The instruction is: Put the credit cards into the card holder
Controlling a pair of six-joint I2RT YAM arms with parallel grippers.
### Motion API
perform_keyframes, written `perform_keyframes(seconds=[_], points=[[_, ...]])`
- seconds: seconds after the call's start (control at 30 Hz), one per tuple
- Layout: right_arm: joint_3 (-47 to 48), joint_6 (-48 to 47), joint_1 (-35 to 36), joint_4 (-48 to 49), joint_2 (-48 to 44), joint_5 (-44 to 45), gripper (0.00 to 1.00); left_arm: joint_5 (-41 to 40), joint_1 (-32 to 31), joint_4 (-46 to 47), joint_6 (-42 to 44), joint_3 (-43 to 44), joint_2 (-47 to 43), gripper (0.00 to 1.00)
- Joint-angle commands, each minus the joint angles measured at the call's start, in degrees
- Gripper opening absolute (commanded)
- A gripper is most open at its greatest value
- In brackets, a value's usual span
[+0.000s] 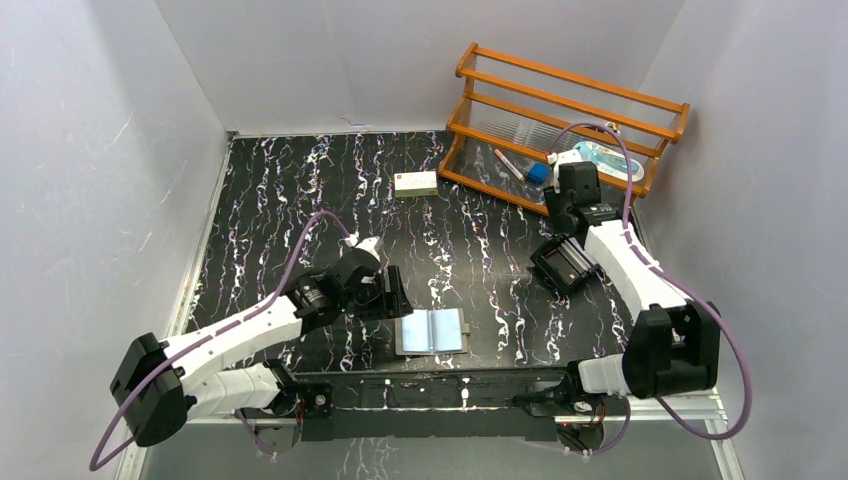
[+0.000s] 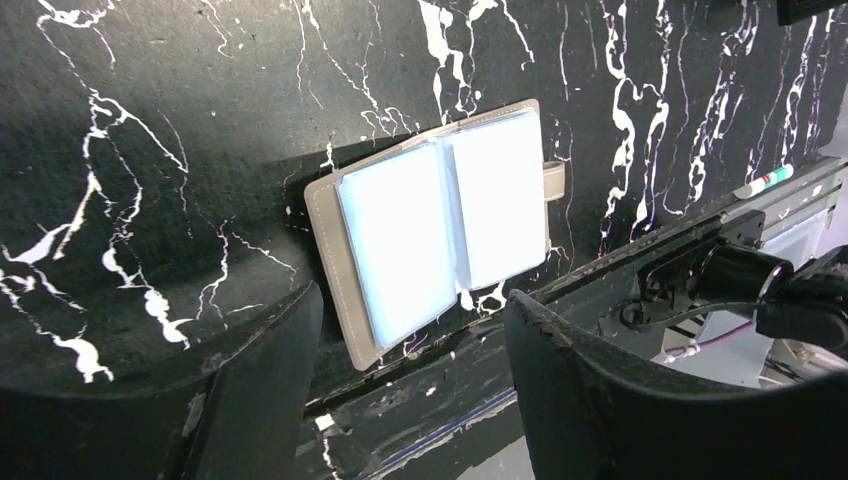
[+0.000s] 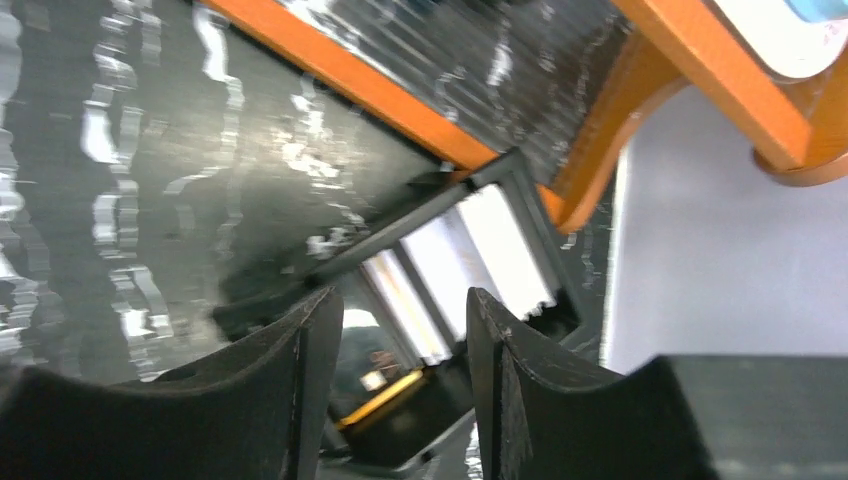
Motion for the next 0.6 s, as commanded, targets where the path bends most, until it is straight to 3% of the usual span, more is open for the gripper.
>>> perform_keyframes(seconds=[0.0, 0.27, 0.57], points=[[1.7, -12.7, -5.5, 1.3, 4.5, 1.4, 0.57, -2.2, 0.0, -3.3, 4.5, 2.1, -4.8, 0.66], [-0.9, -18.9, -7.9, 7.2, 12.1, 7.8, 0.62, -3.0, 0.0, -3.3, 5.5, 0.5, -8.3, 0.68], [-5.4, -23.3, -7.9, 16.0, 15.3, 9.2, 0.55, -1.0, 0.0, -0.8, 6.0, -0.3, -7.4, 0.69]])
